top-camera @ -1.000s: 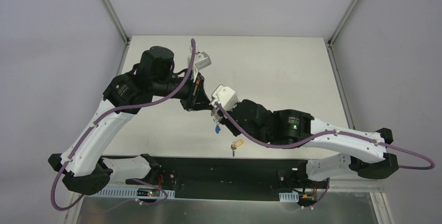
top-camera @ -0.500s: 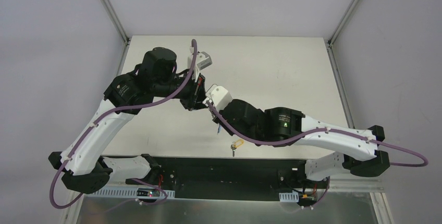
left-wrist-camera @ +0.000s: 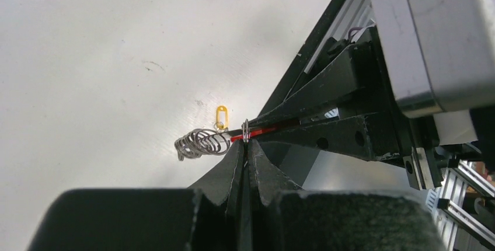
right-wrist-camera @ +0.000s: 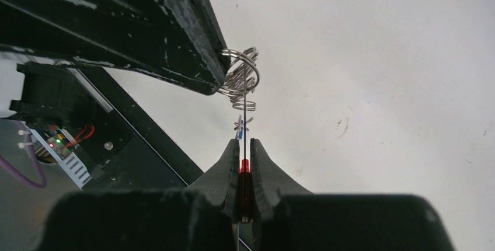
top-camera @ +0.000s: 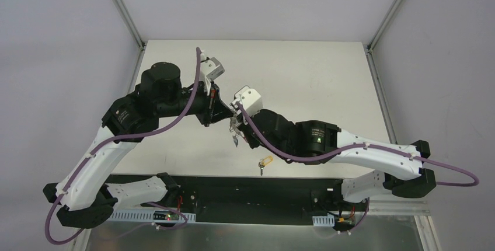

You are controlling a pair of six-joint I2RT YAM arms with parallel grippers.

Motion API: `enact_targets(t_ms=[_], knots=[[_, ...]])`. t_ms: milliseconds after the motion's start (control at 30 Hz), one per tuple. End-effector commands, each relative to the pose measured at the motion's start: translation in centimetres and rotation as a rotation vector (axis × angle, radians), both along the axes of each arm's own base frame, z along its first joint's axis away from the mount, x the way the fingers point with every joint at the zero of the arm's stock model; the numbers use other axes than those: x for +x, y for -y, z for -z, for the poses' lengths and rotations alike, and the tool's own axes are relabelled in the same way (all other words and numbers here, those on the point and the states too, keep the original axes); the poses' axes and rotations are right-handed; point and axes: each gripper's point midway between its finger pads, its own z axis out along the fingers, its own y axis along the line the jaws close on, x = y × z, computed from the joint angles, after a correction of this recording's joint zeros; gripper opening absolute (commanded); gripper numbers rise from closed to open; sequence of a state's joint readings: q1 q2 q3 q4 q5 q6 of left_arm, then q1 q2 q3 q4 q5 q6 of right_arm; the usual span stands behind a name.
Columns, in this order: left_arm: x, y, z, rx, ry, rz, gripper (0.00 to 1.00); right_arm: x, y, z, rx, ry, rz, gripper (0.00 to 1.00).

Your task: Put the keys on the keyring

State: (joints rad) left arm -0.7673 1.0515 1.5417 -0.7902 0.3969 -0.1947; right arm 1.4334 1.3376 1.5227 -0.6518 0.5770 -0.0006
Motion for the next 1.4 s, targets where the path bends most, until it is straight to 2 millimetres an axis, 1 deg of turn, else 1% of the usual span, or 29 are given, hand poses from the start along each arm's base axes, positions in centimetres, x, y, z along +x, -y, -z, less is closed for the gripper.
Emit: enact_targets(t_ms=[0,133,333,433,600,733,800,833,933,1033,1133,1367], knots=[[0.6,0.7,-1.4,-0.071,0.066,-0.007,0.0,-0.2,-0.9,-4.8,0.227,-0.017,0.029,0.0],[0.8,1.1,-1.5,-0.086,0.07,-0.005,0.0,-0.7,-1.2,-5.3,0.261,-0.036,0.009,0.0],[1.0,1.1,-1.3,-0.08,0.069,-0.015,0.0,-1.0,-1.2,-5.1,0.248,-0.048,-0.005,0.0],[1.0,1.0,-1.4,-0.083,0.074,-0.02,0.0,-1.0,-1.2,-5.0,0.242,-0.048,-0.004,0.0],[1.2,1.0,-1.5,-0.092,0.086,-0.027,0.0,-0.9,-1.3,-5.5,0.283,-0.042,0.003,0.0],[1.2,1.3,-1.9,-0.14,0.115,-0.028,0.0,-0.7,-1.2,-6.3,0.325,-0.036,0.018,0.0],[1.1,1.3,-2.2,-0.165,0.135,-0.029,0.0,-0.7,-1.2,-6.8,0.352,-0.034,0.02,0.06],[1.2,1.3,-2.4,-0.179,0.15,-0.029,0.0,-0.7,-1.2,-7.1,0.366,-0.034,0.019,0.07],[1.1,1.3,-2.8,-0.216,0.196,-0.025,0.0,-0.6,-0.9,-7.9,0.404,-0.028,0.029,0.08],[1.2,1.2,-3.3,-0.248,0.247,-0.026,0.0,-0.5,-0.7,-9.1,0.455,-0.021,0.034,0.06],[1.3,1.2,-3.6,-0.275,0.286,-0.026,0.0,-0.4,-0.6,-9.6,0.477,-0.016,0.042,0.06],[1.0,1.3,-5.1,-0.362,0.4,-0.001,0.0,-0.5,-1.3,-11.0,0.515,-0.014,0.026,0.14]])
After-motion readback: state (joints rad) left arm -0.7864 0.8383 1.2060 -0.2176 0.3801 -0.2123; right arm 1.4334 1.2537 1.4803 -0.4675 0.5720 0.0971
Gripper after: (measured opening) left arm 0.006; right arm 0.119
